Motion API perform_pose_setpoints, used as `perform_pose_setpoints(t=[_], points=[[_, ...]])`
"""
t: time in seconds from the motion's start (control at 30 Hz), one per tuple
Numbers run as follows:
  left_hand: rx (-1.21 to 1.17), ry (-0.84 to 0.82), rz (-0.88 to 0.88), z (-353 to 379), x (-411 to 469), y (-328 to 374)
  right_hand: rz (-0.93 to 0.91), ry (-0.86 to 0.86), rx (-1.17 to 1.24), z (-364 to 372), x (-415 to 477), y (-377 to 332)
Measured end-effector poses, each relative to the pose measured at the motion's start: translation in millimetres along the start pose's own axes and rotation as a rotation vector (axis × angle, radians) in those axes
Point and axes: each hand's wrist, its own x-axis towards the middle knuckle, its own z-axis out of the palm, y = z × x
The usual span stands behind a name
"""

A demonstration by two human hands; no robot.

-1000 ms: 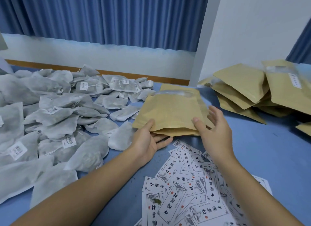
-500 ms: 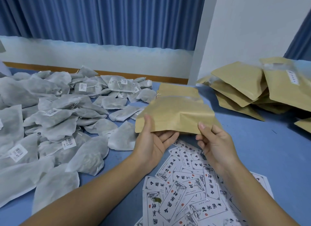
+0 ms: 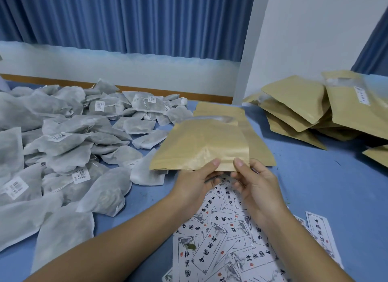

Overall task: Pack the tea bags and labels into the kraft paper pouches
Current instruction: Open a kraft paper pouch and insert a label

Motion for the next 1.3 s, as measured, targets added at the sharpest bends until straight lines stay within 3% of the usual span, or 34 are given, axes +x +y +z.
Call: perform_pose_setpoints(t=[0.23, 0.57, 0.93, 1.07, 1.3], points=[[-0.034, 0.098, 0.021, 24, 5, -10, -0.014, 0.068, -0.061, -1, -1, 0], [0.092, 0.165, 0.047, 21, 12, -17, -0.057, 0.103, -0.132, -6, 3, 6], [-0.065, 0.18, 0.104, 17, 10, -17, 0.02, 0.176, 0.082, -3, 0, 2], [-0.083, 0.158, 0.108, 18, 9, -15, 0.106, 0.096, 0.11, 2, -4, 4], [-0.037, 0.158, 0.092, 16, 8, -15, -0.019, 0.191, 0.049, 4, -2, 6]])
